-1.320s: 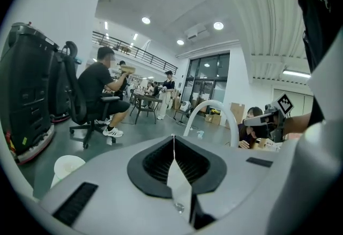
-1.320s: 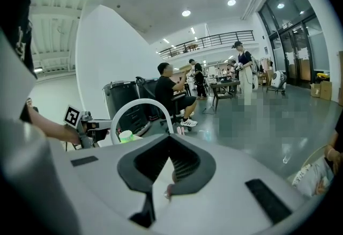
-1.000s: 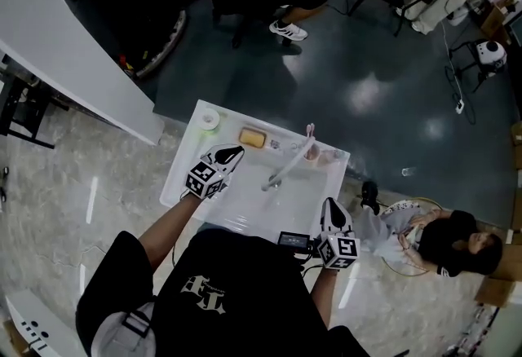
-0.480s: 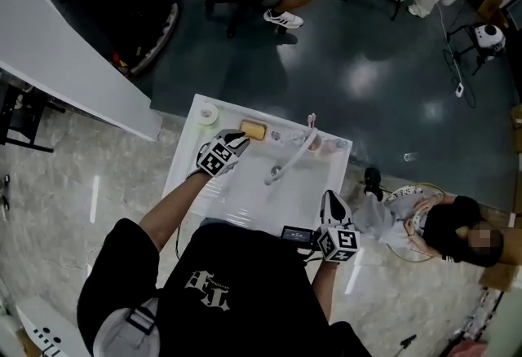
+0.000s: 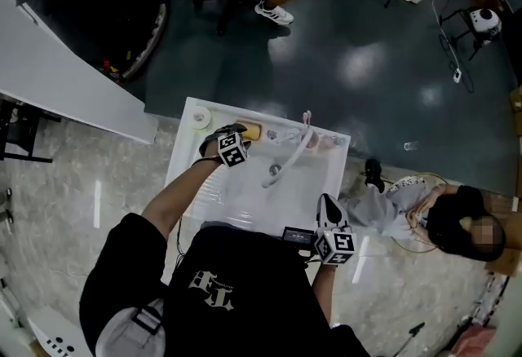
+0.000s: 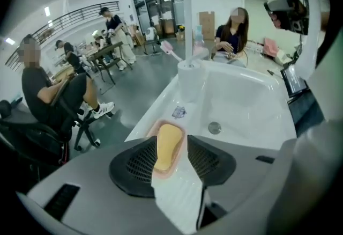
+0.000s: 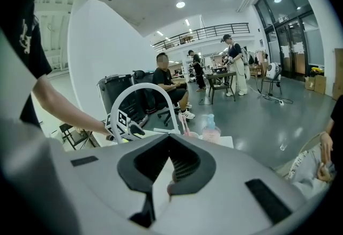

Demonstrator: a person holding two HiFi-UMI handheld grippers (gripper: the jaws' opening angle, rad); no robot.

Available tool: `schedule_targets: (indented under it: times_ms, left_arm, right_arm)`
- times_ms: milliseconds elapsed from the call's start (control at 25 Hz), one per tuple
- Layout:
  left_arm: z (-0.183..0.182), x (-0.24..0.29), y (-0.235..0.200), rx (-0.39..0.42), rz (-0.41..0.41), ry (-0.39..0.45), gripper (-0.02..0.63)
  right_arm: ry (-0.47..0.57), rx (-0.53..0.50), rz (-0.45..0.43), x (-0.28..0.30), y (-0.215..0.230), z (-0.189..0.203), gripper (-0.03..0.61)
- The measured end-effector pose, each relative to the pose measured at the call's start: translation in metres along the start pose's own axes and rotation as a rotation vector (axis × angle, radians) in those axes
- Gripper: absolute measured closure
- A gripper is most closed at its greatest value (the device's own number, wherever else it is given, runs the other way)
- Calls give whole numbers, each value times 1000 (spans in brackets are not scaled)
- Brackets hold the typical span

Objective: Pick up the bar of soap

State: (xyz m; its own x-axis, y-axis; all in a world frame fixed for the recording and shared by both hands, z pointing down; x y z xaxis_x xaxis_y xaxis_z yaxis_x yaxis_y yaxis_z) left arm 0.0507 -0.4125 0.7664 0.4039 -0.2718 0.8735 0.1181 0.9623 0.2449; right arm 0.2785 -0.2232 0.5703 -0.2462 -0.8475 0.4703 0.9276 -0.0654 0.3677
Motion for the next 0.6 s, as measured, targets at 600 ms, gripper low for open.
schedule_targets:
  times_ms: [600]
  left_arm:
    - [13, 51, -11, 219, 114, -215, 453]
  right_arm:
    - [-54, 62, 37, 6, 21, 20, 574]
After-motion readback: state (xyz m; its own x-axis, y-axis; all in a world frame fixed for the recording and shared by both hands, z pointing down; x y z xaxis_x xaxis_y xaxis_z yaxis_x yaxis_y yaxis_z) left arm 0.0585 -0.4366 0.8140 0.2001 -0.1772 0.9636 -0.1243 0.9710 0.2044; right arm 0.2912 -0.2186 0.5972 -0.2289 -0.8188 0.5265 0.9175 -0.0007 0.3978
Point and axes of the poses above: the fingertips, and each gripper's own axes: x forward along the fingers, y to its right, z out of its underside, the point moved 2 cm from there along -x, backward along the fingers, and after that the axes turned 11 degrees about x, right-handed, at the moved point
